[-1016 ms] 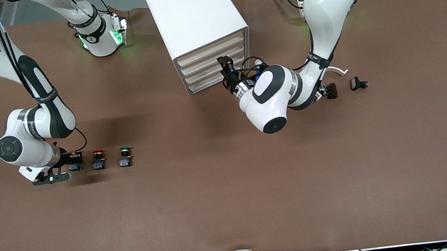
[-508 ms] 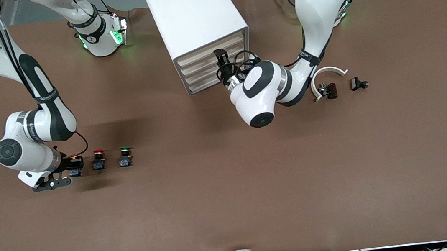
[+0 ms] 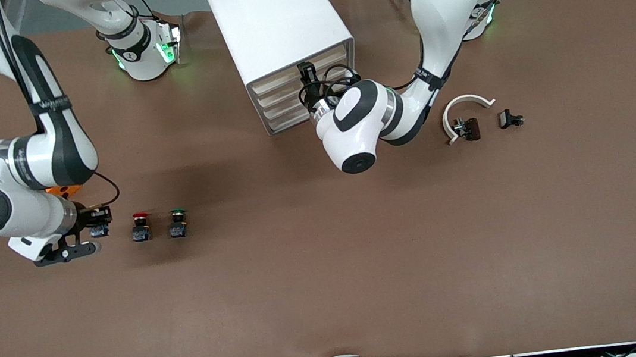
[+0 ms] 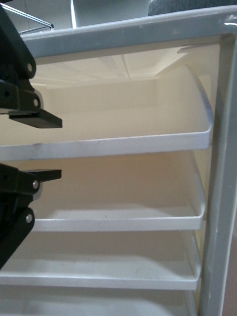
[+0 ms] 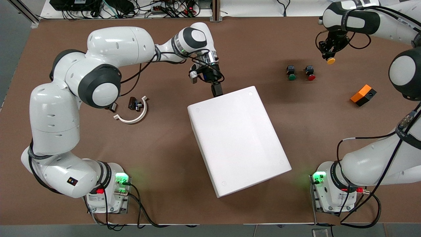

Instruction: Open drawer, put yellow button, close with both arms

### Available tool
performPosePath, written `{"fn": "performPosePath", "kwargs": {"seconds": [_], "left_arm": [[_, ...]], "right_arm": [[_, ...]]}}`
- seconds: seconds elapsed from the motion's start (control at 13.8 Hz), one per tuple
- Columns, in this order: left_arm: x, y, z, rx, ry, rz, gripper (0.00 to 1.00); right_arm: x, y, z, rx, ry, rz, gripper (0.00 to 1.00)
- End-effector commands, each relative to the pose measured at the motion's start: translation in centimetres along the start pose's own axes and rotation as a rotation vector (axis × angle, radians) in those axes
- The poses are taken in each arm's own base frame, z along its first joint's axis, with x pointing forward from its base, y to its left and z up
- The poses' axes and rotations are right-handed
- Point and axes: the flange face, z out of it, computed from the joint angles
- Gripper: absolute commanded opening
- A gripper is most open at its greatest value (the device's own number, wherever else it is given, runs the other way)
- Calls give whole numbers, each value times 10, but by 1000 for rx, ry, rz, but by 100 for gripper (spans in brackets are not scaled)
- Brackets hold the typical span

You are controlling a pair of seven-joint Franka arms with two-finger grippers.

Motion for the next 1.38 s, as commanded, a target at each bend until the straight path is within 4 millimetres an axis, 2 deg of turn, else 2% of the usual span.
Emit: {"fn": "performPosePath", "kwargs": {"seconds": [0.0, 0.07, 0.22, 0.29, 0.58, 0.65, 0.87, 1.02, 1.16, 1.31], "left_arm": [[-3, -8, 5, 22, 1, -6, 29], [-3, -8, 4, 21, -1, -5, 21], [-6, -10, 8, 19, 5, 0, 13], [-7, -10, 10, 18, 9, 0, 2], [2, -1, -10, 8, -20, -15, 0], [9, 7, -22, 10, -41, -27, 0], [41, 36, -75, 17, -143, -64, 0], [49, 38, -101, 2, -189, -53, 0], [55, 40, -122, -12, -226, -49, 0], [57, 39, -138, -28, -252, -37, 0]], "right_arm": [[-27, -29, -44, -14, -9, 38, 24], [-36, -46, -58, -16, -21, 62, 24], [-52, -78, -80, -29, -37, 96, 24], [-58, -94, -88, -38, -40, 120, 24], [-88, -166, -115, -72, -36, 198, 24], [-97, -193, -120, -81, -42, 221, 24], [-127, -278, -137, -110, -11, 330, 24], [-149, -333, -150, -100, 35, 400, 24], [-158, -367, -174, -29, 55, 497, 24], [-150, -388, -190, 71, 7, 586, 24]]}}
